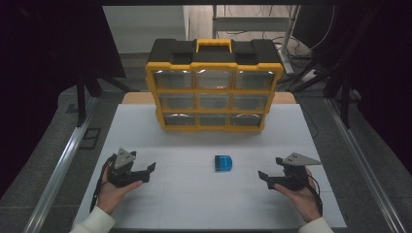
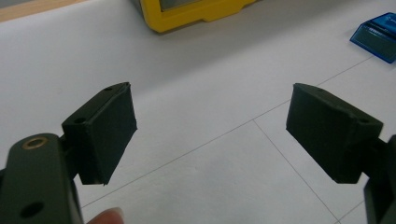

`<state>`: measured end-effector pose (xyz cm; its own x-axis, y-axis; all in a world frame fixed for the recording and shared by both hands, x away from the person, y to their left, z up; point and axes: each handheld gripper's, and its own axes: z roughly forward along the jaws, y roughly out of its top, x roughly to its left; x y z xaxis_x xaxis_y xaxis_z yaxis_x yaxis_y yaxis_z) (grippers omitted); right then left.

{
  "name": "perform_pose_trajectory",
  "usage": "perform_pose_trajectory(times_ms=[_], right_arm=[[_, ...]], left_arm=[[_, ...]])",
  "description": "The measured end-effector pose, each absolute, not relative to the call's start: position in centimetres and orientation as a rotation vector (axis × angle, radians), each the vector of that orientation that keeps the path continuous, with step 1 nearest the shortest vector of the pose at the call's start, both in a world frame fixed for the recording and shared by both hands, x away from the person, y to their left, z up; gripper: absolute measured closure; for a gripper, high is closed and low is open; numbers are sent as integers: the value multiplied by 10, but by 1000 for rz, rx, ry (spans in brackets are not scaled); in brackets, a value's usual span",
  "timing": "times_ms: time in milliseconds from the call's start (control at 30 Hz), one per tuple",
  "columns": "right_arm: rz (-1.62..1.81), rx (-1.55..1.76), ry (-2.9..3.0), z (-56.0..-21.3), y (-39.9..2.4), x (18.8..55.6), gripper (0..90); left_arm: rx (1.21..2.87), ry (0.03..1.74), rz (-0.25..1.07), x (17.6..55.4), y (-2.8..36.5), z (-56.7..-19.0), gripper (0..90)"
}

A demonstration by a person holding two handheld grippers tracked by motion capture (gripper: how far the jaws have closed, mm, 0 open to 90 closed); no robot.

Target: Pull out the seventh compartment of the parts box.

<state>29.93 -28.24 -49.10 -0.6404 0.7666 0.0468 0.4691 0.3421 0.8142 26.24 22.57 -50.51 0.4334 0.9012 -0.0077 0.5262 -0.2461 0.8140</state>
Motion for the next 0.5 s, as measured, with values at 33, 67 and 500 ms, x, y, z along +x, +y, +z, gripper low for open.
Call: perform_pose_trajectory(times_ms=[33,67,500], right_arm=[[1199,1095,2267,-491,-282,300,124],[1201,1102,2261,-491,-283,300,124],[1223,1136,2266,-494,-284,302,130]], left_arm=[[1914,1208,613,262,225,-505,162],[1916,1207,611,262,225,-505,161],[1916,1207,603,265,222,-505,159]])
